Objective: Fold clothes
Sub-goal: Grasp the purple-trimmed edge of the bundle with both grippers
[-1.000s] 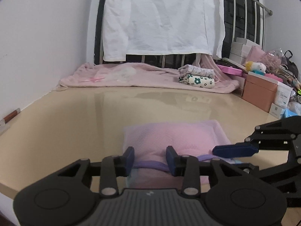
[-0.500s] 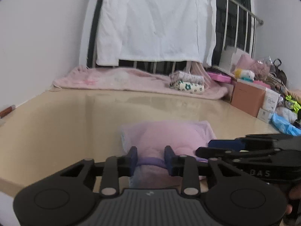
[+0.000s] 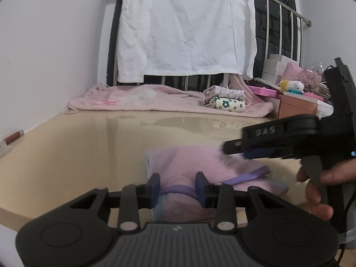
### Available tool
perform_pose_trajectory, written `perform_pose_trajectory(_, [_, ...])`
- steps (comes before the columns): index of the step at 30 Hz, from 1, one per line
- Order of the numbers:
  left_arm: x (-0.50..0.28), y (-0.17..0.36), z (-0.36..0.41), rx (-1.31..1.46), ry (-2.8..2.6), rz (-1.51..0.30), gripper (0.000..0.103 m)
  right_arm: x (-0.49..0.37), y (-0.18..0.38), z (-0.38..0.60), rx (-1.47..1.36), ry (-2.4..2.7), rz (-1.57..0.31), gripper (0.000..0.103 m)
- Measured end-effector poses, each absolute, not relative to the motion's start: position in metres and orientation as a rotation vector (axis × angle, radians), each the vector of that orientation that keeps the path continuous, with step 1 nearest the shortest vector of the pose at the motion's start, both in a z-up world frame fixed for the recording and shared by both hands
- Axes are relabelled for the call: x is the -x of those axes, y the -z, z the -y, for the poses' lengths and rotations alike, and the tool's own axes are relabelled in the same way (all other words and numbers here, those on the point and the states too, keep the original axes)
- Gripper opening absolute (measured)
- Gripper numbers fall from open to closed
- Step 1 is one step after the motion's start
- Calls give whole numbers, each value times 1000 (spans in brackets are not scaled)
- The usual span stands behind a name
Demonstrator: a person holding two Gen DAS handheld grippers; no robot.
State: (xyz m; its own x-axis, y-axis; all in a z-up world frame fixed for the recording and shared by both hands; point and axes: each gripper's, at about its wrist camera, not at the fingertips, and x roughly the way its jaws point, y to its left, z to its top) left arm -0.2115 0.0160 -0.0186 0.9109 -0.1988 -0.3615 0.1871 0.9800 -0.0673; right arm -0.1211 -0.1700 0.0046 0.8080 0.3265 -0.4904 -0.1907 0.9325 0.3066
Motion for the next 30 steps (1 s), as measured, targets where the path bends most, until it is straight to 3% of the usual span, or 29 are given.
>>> perform_pose_trajectory(3, [213,19,-13,6,185,-365,35,128,-5,177,-218,-200,-533,47])
perform_pose_trajectory(6, [215,16,-15,8,168,-356,44,139,-9,182,-230,-259,-501,47])
perform_pose_trajectory(14, [194,-6,-59,304,194,-486,50,151,0,174,-232,-338,-541,48])
perform_pose_trajectory(15, [190,-10,-64,332,196,-511,52,154,-2,175,-235,-339,-544,51])
perform_pose_trajectory(17, [178,-16,-73,364,216,-578,69,160,-8,179,-237,-340,-546,61])
perform_pose_trajectory(18, [172,-19,-76,375,227,-609,71,162,-10,179,-223,-338,-551,65])
perform_pose_trajectory(25, [156,-17,-51,182,213,-698,64,173,-9,157,-118,-357,-587,62])
perform_pose_trajectory(30, [165,-9,-36,95,197,-654,61,181,1,143,-38,-321,-535,58])
